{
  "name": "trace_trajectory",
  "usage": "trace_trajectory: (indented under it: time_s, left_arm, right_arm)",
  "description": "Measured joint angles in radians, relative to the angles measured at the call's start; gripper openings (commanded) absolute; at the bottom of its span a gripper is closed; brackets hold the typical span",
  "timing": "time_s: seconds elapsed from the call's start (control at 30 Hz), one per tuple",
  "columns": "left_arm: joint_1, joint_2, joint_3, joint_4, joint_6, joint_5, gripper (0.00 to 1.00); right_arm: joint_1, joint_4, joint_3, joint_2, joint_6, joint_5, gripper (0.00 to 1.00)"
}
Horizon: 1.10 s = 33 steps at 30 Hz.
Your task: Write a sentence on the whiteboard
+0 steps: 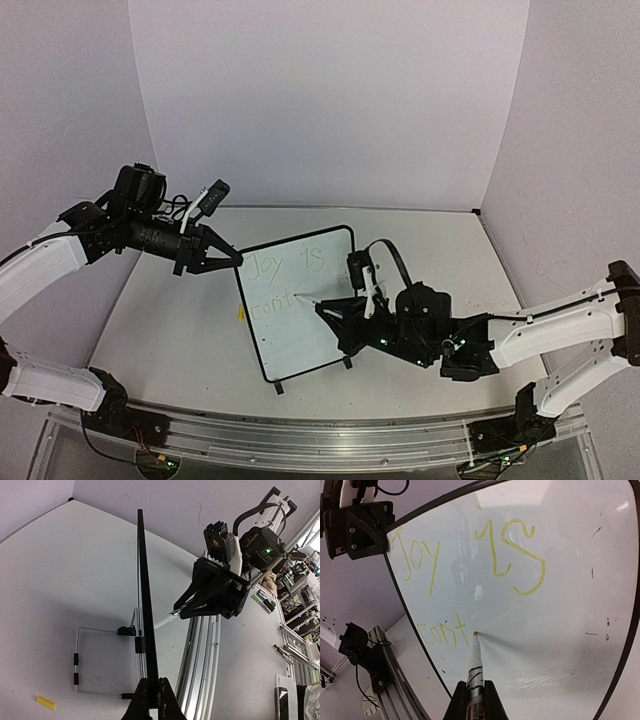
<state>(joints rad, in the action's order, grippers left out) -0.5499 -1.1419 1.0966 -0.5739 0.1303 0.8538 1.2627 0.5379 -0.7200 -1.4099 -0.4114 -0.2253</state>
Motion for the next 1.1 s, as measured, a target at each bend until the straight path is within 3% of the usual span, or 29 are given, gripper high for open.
trace_trajectory:
  time_s: [1.1]
  left_arm:
    - [0.0, 0.0, 0.0, 0.0, 0.0, 0.0, 0.0]
  right_arm:
    - [-0.001, -0.039, -0.004, -0.014, -0.057, 0.028, 0.0]
